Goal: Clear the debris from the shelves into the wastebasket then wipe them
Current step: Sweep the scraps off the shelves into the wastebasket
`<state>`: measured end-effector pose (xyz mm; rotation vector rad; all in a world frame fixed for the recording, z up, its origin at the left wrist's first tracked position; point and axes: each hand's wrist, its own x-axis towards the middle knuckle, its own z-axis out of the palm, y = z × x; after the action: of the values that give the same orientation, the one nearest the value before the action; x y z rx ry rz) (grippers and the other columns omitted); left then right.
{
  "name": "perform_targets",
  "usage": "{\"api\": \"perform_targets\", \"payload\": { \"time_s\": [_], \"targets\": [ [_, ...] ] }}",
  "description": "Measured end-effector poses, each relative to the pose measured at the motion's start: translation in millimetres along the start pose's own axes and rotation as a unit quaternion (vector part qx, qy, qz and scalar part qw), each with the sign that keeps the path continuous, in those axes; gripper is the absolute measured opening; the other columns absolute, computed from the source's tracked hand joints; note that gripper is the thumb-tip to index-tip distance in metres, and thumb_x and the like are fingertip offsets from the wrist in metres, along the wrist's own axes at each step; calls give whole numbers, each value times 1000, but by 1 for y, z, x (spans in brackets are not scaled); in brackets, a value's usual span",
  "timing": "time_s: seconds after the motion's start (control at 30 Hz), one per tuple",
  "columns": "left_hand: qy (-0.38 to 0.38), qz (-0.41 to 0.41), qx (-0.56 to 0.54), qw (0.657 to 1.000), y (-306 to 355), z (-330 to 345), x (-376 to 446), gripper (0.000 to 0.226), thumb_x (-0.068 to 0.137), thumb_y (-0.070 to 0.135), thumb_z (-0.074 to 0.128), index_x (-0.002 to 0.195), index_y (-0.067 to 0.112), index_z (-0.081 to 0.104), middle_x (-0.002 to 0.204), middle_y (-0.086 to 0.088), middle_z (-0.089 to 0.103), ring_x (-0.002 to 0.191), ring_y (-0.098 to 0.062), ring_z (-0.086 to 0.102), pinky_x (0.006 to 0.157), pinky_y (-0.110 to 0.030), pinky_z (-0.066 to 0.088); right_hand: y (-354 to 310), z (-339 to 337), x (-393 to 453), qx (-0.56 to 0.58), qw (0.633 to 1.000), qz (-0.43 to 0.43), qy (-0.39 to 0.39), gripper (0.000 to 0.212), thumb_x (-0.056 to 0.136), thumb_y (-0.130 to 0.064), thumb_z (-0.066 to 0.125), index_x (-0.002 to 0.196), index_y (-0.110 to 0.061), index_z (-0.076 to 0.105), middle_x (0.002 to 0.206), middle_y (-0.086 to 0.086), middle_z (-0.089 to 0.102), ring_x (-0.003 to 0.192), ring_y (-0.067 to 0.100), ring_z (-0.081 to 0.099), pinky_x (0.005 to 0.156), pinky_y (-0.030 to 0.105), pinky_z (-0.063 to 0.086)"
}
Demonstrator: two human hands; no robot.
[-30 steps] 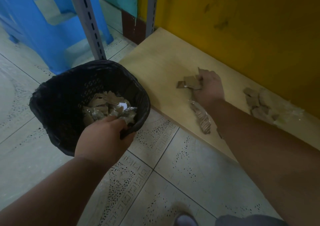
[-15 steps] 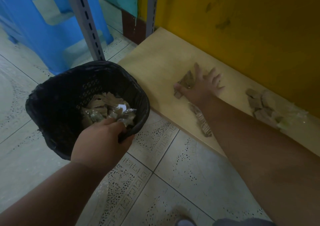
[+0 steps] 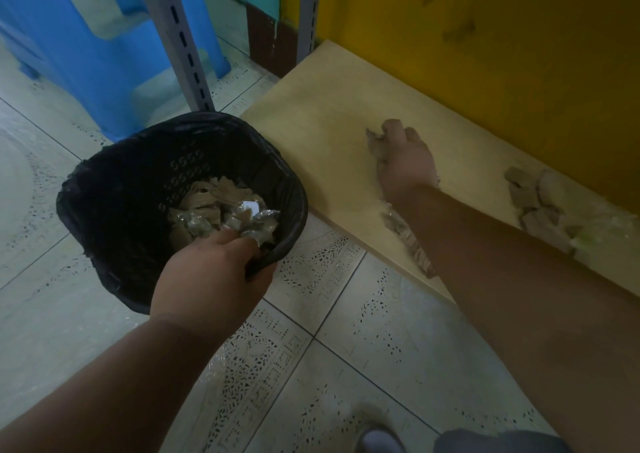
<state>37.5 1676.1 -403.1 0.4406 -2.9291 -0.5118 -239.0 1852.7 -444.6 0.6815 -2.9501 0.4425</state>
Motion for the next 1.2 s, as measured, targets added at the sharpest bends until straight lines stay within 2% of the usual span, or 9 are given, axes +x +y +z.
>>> {"api": "perform_targets", "payload": {
  "time_s": [0.17,0.3,0.43,0.5,0.57,0.73,0.93,1.07,1.2],
  "targets": [
    [-14,-10,-3,1000,-1,0,-1,19,80,41,71,76,22,71,71,8,59,55,-10,53,49,-26,47,0,-22,-1,89,994,49,31,47,81,-1,53,124,-18,44,117,16,54,91,38,58,65,32,42],
    [-29,-18,1,999,1,-4,0,24,84,46,63,80,24,72,75,8,60,60,-11,55,54,-30,52,-43,-60,-7,243,968,40,46,45,85,-12,62,122,-31,45,109,5,60,81,27,66,62,42,59],
    [-48,-27,11,998,6,-11,-1,27,89,50,56,92,27,70,83,9,59,71,-12,56,63,-27,48,-125,-94,-42,363,929,-59,-25,46,85,-7,66,124,-25,49,96,-3,63,69,6,64,52,22,55],
    [-55,-27,16,998,7,-12,0,27,92,50,53,96,28,69,86,10,59,75,-11,56,65,-25,43,-162,-92,-53,312,937,-145,-65,47,83,-7,68,124,-19,50,100,-5,59,74,2,59,54,13,48],
    [-64,-31,20,997,7,-12,0,28,93,50,52,97,28,69,87,9,58,76,-11,55,65,-25,41,-190,-78,-56,245,941,-203,-117,48,81,-12,69,125,-19,49,107,-1,59,85,9,60,65,22,50],
    [-53,-21,32,998,5,-10,-2,32,94,51,49,104,29,71,95,8,65,79,-11,59,67,-25,47,-207,-48,-52,140,937,-206,-246,82,79,-23,73,148,-24,28,135,13,44,117,26,50,96,37,47],
    [-50,-5,20,999,3,-15,-8,29,95,48,51,104,29,70,95,9,65,77,-7,50,66,-22,32,-157,-64,-52,187,959,-182,-114,55,84,-25,70,135,-20,50,129,3,52,111,12,51,83,17,41],
    [-80,8,16,997,9,-13,-17,30,95,49,50,107,30,69,104,9,65,91,-11,58,70,-22,33,-73,-67,-65,101,987,-116,-44,51,86,-41,67,129,-18,54,127,5,53,114,20,52,95,31,42],
    [-88,27,28,995,21,-9,-28,28,94,49,50,99,29,70,94,10,63,80,-8,51,65,-23,33,3,-63,-92,-83,988,8,-130,88,76,-78,47,146,-28,29,153,10,27,141,33,26,112,49,29]
  ]
}}
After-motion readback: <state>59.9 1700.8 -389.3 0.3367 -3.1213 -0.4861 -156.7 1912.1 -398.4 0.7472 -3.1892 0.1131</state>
